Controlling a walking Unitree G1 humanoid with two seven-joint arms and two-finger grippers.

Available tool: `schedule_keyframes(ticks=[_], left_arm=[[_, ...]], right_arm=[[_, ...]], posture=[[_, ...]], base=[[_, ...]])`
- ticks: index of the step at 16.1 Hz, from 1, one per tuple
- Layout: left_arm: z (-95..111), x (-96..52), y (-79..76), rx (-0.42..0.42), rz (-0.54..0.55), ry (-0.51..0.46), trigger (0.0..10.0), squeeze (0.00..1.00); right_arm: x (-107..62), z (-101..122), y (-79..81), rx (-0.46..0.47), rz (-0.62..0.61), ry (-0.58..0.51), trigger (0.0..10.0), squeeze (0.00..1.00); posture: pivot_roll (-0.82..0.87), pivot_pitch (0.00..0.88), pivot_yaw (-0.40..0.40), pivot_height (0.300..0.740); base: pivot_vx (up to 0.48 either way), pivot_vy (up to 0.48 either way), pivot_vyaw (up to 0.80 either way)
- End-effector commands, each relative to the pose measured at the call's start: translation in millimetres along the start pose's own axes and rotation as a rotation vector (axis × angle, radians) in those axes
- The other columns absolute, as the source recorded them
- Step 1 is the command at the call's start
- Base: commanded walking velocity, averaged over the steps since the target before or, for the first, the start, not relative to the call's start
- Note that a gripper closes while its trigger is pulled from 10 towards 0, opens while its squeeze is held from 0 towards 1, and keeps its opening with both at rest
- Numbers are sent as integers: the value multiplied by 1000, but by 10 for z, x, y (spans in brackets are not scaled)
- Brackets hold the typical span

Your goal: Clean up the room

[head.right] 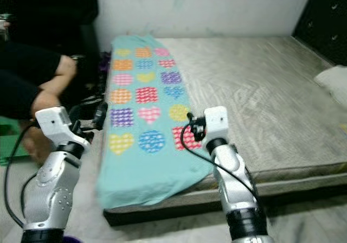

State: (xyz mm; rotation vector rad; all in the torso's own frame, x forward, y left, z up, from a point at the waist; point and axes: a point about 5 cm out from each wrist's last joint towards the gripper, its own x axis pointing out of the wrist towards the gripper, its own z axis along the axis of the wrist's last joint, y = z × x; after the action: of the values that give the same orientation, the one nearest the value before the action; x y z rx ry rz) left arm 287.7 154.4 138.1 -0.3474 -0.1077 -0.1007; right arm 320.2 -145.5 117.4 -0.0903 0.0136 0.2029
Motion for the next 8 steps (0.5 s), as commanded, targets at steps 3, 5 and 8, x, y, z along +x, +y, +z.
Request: schedule_keyframes(ticks=[3, 5, 8], left_arm=[[9, 6, -88, -4, -55, -7, 10000, 0], [8, 9, -97, -5, -63, -7, 10000, 0], [-1, 10, -117, -7, -78, -3, 10000, 0]], right_arm=[[-6, -4, -56, -2, -16, 5, 10000, 0], [-7, -9, -53, -2, -16, 6, 10000, 0], [-11, -16, -51, -1, -18, 7, 10000, 0]], posture=[[-99, 19, 10, 740], [-99, 18, 11, 740], [-93, 12, 13, 740]], base=[[0, 0, 0], [268, 0, 0], [324, 0, 0]])
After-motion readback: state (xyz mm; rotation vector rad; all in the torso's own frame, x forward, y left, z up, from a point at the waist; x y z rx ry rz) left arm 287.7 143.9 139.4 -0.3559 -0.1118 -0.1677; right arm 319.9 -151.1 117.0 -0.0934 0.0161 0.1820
